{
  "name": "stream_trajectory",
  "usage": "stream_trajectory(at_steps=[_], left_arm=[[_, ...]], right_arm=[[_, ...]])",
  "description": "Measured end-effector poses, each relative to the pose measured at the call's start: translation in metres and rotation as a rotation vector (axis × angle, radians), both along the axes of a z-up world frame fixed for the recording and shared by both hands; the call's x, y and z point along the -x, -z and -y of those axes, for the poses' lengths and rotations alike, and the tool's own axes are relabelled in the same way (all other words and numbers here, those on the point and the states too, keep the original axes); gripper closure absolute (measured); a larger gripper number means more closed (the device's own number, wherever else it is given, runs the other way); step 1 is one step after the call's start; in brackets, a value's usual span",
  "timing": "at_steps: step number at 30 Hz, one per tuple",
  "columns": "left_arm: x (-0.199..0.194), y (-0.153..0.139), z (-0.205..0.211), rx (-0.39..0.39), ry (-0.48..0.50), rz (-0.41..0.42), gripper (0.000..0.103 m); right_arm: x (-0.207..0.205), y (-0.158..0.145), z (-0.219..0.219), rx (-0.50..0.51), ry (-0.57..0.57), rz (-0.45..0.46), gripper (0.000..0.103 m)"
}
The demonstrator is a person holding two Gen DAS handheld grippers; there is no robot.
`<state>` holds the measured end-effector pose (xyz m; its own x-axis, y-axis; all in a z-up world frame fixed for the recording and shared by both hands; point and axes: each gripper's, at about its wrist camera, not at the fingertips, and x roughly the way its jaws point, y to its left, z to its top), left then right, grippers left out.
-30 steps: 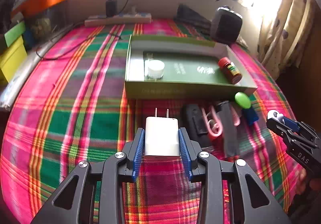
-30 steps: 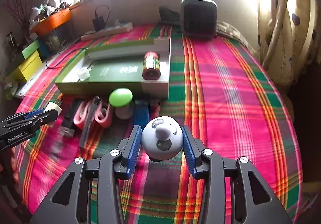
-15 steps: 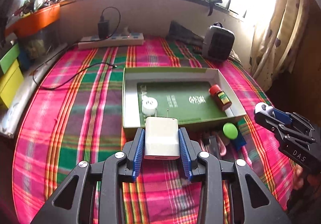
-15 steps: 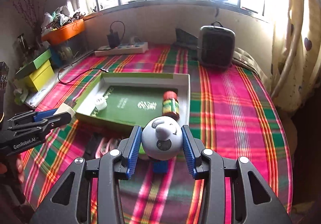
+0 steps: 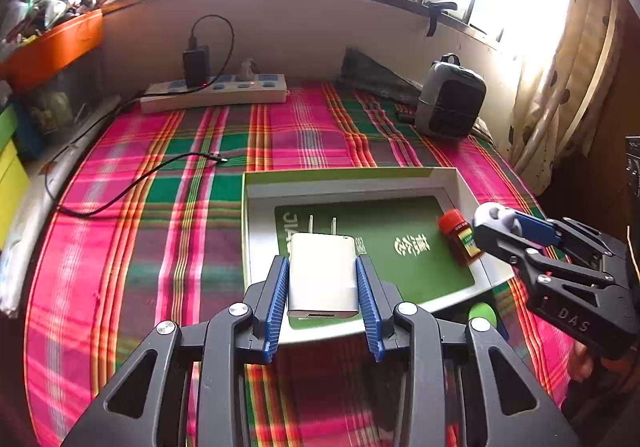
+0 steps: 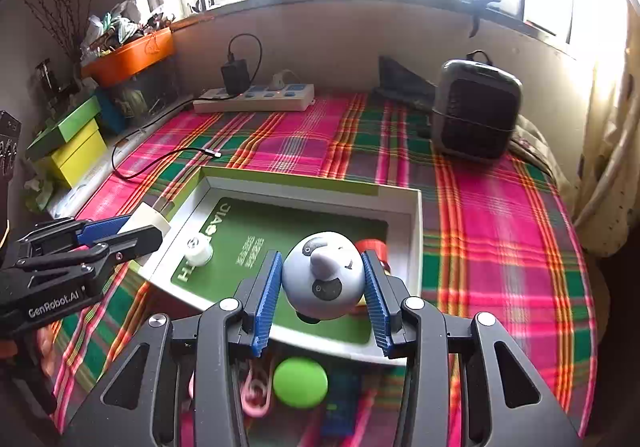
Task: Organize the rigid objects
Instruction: 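Carry the charger and the toy over the green tray with both tools, then open the left tool to drop the charger in the tray while the right tool releases the toy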
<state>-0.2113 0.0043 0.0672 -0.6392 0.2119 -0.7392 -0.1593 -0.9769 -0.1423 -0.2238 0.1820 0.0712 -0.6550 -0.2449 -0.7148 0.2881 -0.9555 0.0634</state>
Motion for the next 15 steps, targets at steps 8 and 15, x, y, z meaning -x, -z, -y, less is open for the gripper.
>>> stream_trajectory(at_steps=[8, 15], left_arm=[[0.032, 0.014, 0.000, -0.014, -0.006, 0.030, 0.070], [0.052, 0.027, -0.005, 0.015, -0.010, 0.051, 0.070]], right_arm=[[0.037, 0.022, 0.015, -0.019, -0.015, 0.051, 0.061], [0.057, 0.038, 0.024, -0.044, -0.028, 0.083, 0.061]])
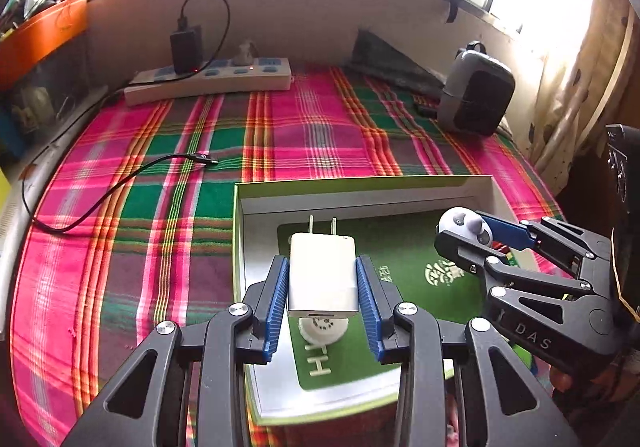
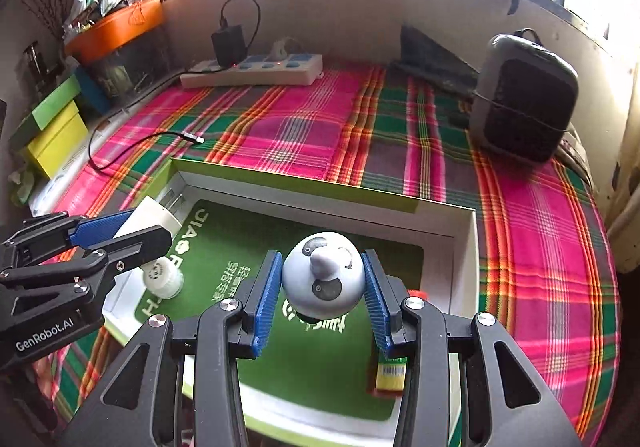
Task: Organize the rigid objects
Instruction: 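Open the left tool to drop the charger in the tray while the right tool releases the toy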
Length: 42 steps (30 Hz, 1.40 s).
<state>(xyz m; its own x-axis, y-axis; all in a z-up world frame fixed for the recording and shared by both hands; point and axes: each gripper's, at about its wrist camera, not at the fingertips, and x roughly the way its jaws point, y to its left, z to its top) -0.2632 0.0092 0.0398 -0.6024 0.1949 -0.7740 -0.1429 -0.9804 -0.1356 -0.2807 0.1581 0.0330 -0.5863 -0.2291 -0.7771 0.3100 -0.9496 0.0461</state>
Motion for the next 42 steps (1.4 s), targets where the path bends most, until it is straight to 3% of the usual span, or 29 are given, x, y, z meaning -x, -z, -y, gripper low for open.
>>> stream_trajectory(at_steps=[13, 30, 42], left_arm=[[0.011, 0.013, -0.005, 0.015, 0.010, 0.017, 0.070], [0.012, 0.019, -0.005, 0.024, 0.005, 0.040, 0.070], [-0.005, 0.006, -0.005, 0.042, -0.010, 0.010, 0.068]], right_arm=[[0.015, 0.019, 0.005, -0.022, -0.003, 0.036, 0.061], [0.020, 0.019, 0.003, -0.026, 0.021, 0.056, 0.061], [0.010, 0.009, 0.000, -0.003, 0.041, 0.042, 0.059]])
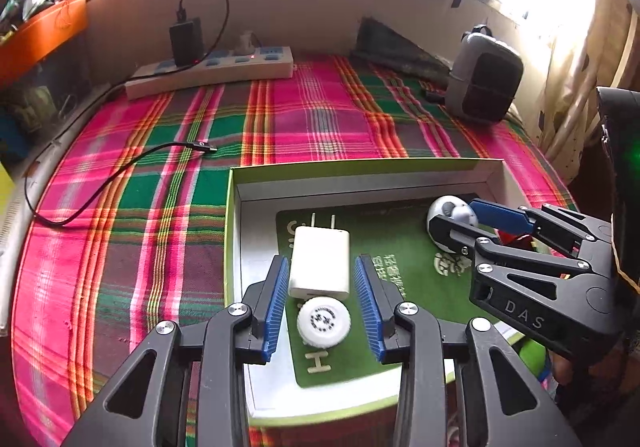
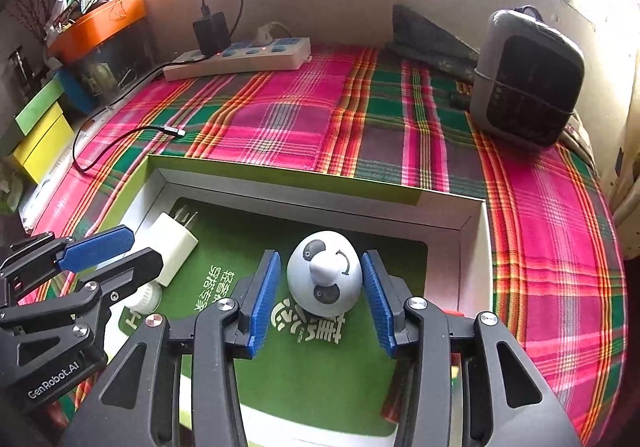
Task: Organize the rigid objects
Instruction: 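Open the left tool to drop the charger in the tray while the right tool releases the toy, then withdraw both tools from the tray and move the left tool toward the black case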
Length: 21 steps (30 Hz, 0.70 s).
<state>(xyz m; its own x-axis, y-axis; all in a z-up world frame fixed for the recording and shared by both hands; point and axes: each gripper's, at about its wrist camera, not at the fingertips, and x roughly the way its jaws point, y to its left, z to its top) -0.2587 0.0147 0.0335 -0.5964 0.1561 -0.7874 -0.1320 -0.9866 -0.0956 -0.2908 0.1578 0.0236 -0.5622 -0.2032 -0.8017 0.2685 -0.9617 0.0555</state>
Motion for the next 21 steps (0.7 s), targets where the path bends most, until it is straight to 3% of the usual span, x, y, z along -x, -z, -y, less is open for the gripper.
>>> stream_trajectory(at_steps=[21], left_arm=[[-0.075, -0.028, -0.007, 0.041, -0.035, -0.087, 0.065]], right_arm=[[-0.066, -0.031, -0.017, 0.042, 0.046, -0.089, 0.056]])
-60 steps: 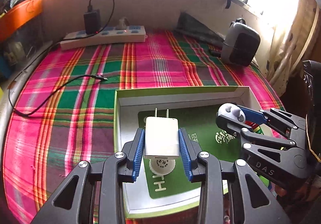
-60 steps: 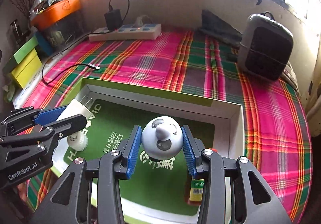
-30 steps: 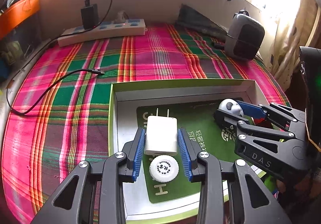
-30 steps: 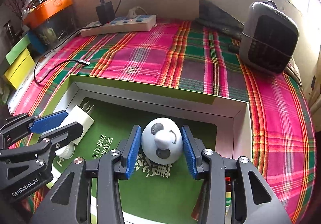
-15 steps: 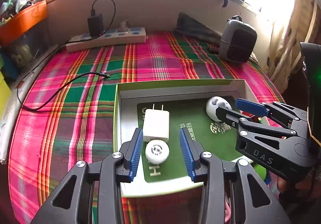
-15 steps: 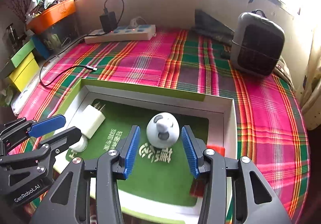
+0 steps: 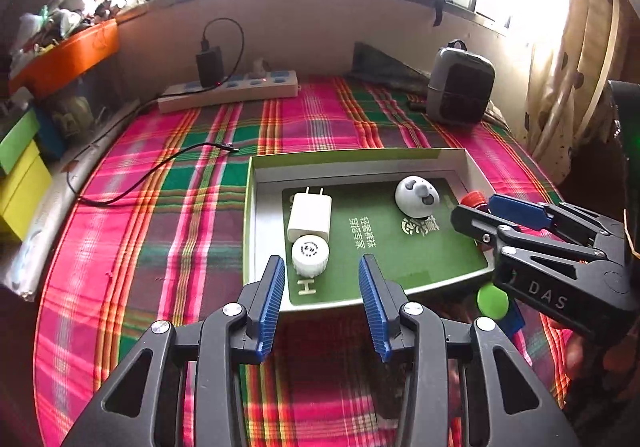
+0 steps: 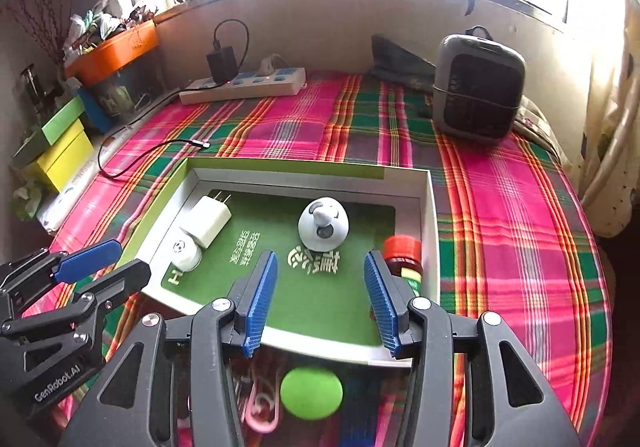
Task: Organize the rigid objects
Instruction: 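Withdraw both tools from the tray and move the left tool toward the black case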
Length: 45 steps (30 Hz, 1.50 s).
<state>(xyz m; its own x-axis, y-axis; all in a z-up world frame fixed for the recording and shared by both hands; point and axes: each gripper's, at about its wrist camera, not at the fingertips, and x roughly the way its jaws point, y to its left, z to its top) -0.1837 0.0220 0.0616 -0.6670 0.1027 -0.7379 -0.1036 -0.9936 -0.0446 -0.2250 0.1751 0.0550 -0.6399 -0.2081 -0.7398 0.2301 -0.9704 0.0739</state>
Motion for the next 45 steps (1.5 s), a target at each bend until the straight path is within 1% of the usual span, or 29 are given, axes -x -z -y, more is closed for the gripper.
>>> stream_trajectory(at_steps=[4, 6, 8, 11, 13, 15, 17, 18, 23, 26, 31, 35, 37, 41, 43, 45], left_arm=[[-0.013, -0.001, -0.001, 0.004, -0.007, -0.009, 0.065], [-0.018, -0.001, -0.001, -0.013, -0.003, -0.006, 0.065], [-0.023, -0.001, -0.002, -0.003, -0.010, -0.012, 0.065], [-0.030, 0.000, -0.001, -0.020, -0.010, -0.010, 0.065], [-0.035, 0.000, -0.001, -0.017, -0.013, -0.019, 0.065], [-0.039, -0.001, 0.000, -0.040, -0.005, -0.019, 0.065], [-0.043, 0.000, 0.002, -0.072, 0.002, -0.012, 0.061], [-0.046, 0.000, 0.002, -0.084, 0.003, -0.013, 0.060], [-0.053, 0.008, 0.002, -0.117, 0.018, 0.018, 0.060], [-0.058, 0.015, 0.001, -0.133, 0.023, 0.040, 0.060], [-0.064, 0.024, -0.005, -0.140, 0.045, 0.066, 0.060], [-0.066, 0.032, -0.013, -0.126, 0.056, 0.093, 0.060], [-0.067, 0.034, -0.015, -0.130, 0.063, 0.098, 0.060], [-0.070, 0.036, -0.022, -0.110, 0.080, 0.100, 0.060], [-0.068, 0.040, -0.024, -0.104, 0.081, 0.117, 0.060], [-0.069, 0.042, -0.026, -0.081, 0.075, 0.118, 0.060]], right_arm=[[-0.014, -0.003, -0.006, 0.001, 0.013, -0.017, 0.056], [-0.022, -0.004, -0.011, 0.005, 0.023, -0.025, 0.056], [-0.029, -0.005, -0.015, 0.007, 0.030, -0.034, 0.056], [-0.040, -0.006, -0.021, 0.006, 0.044, -0.046, 0.056], [-0.044, -0.007, -0.026, 0.019, 0.051, -0.047, 0.056], [-0.051, -0.007, -0.032, 0.027, 0.065, -0.055, 0.056], [-0.058, -0.006, -0.038, 0.021, 0.079, -0.055, 0.056], [-0.059, -0.006, -0.040, 0.018, 0.084, -0.053, 0.056], [-0.071, 0.003, -0.057, 0.036, 0.123, -0.035, 0.056], [-0.076, 0.008, -0.063, 0.042, 0.125, -0.027, 0.056], [-0.083, 0.017, -0.069, 0.036, 0.132, -0.012, 0.056], [-0.087, 0.021, -0.076, 0.042, 0.137, -0.007, 0.056], [-0.088, 0.023, -0.077, 0.035, 0.139, -0.004, 0.056], [-0.088, 0.026, -0.083, 0.040, 0.140, 0.001, 0.056], [-0.089, 0.027, -0.084, 0.045, 0.134, 0.002, 0.056], [-0.089, 0.028, -0.085, 0.049, 0.128, 0.001, 0.056]])
